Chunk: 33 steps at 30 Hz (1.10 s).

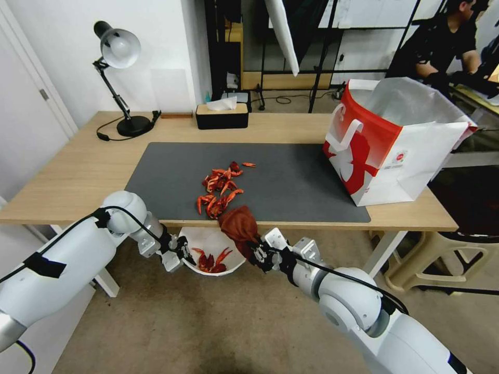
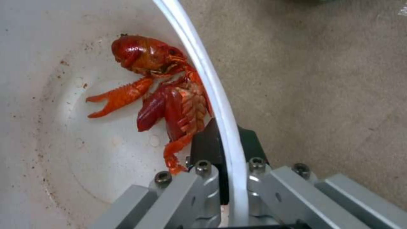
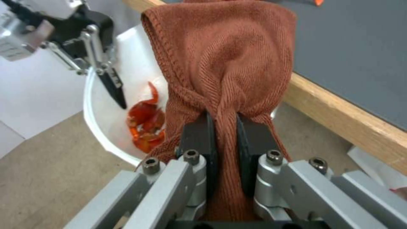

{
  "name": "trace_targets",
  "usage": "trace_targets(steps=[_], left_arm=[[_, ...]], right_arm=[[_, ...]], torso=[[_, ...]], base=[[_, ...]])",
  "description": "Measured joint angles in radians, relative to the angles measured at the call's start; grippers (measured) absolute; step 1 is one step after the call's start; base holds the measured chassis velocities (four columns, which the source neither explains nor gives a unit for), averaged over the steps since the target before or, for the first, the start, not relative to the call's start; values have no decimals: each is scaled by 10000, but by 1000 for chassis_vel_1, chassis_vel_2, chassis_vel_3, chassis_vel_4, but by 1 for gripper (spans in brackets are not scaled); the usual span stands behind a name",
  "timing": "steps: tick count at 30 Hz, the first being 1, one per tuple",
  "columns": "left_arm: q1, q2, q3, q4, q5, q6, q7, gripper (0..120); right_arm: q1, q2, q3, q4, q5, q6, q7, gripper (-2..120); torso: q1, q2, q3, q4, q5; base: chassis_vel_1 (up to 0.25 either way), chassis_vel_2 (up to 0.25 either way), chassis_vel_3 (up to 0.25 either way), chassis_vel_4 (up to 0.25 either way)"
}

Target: Sweep shrimp from table into container with towel, then put container into takeout bag.

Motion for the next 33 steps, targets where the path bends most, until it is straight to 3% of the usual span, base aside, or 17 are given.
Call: trace_targets(steps=[9, 16, 20, 23, 33], left_arm=[[-7, -20, 12, 13, 0, -2, 0, 0], [120, 41, -59, -1, 4, -15, 0, 0], [187, 91, -130, -27, 10, -24, -2, 0], [280, 146, -238, -67, 65, -37, 12, 0], [435, 150, -363, 2, 53, -146, 59, 0]], right_arm=[[-72, -81, 287, 456, 412, 54, -22, 8], [1293, 67, 1083, 62, 1830, 874, 293, 8], [2585, 360, 1167, -1028, 2127, 1445, 636, 8], [4068, 845, 1049, -2723, 2200, 1904, 923, 8], [6070, 1985, 436, -6623, 1389, 2457, 735, 8]], torso=[[0, 0, -2, -1, 0], [0, 0, -1, 1, 0], [0, 0, -1, 0, -2], [1, 0, 1, 3, 0], [2, -1, 2, 1, 0]], base=[[0, 0, 0, 0], [0, 0, 0, 0], [0, 0, 0, 0], [0, 0, 0, 0], [0, 0, 0, 0]])
